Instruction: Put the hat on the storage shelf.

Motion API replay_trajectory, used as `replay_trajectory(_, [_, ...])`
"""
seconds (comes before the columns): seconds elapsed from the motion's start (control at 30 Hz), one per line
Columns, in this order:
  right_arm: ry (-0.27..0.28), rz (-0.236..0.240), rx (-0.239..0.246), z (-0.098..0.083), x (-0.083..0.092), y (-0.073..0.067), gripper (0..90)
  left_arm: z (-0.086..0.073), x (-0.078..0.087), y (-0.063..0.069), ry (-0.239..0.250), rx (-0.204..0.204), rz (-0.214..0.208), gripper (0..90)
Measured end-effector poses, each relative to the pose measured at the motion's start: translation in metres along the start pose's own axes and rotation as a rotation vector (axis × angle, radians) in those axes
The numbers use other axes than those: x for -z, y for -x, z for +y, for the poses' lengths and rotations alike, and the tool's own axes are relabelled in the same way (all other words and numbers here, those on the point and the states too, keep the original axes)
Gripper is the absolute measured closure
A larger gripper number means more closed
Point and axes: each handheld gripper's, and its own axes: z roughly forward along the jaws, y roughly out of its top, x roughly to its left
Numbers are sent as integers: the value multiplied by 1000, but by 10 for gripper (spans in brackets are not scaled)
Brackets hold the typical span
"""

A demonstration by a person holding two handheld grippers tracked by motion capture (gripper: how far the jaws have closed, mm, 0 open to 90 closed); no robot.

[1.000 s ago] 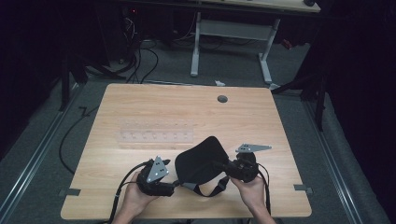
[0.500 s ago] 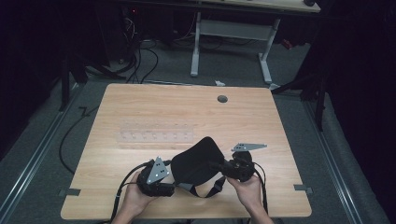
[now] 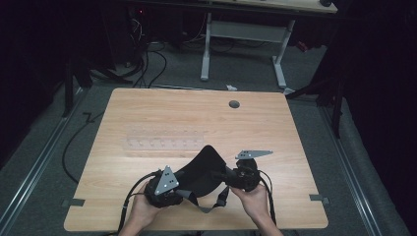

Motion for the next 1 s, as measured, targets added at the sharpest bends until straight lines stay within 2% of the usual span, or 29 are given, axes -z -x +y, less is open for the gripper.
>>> replay_trajectory(0.1, [9,8,-6,2,-2,-1,821,0,3,3,-23,-23,-15,628])
replay_trajectory(0.17, [11,7,-3,2,-2,-1,804,2,5,4,-26,-9,-30,691])
replay_trajectory(0.23, [10,12,-5,2,-2,0,791,3,6,4,-27,-1,-34,722])
replay_trajectory(0.47, [30,10,-9,3,2,1,733,7,12,11,-57,6,-105,838])
replay_trajectory(0.5, [35,0,-5,3,2,1,722,7,12,11,-57,6,-105,849])
replay_trajectory(0.53, [38,-8,2,3,3,1,711,7,14,14,-82,7,-124,853])
replay_trajectory(0.63, [54,-14,7,2,6,3,649,8,15,18,-106,2,-137,860])
replay_trajectory(0.73, [73,-14,-6,1,9,6,597,9,16,18,-112,13,-139,861])
replay_trajectory(0.77, [108,-7,-11,0,15,10,551,10,17,17,-109,27,-135,861])
replay_trajectory(0.83, [121,-7,-12,-1,17,11,536,10,17,15,-108,29,-131,861])
replay_trajectory(0.87, [145,-16,-14,-3,24,14,532,11,18,14,-102,38,-130,861])
replay_trajectory(0.9, [153,-32,-7,-5,27,16,531,14,21,10,-82,77,-120,860])
replay_trajectory(0.93, [159,-43,-8,-8,30,18,527,14,21,10,-82,77,-120,861])
replay_trajectory(1.0, [155,-82,-14,-13,34,26,514,17,25,5,-62,103,-113,860])
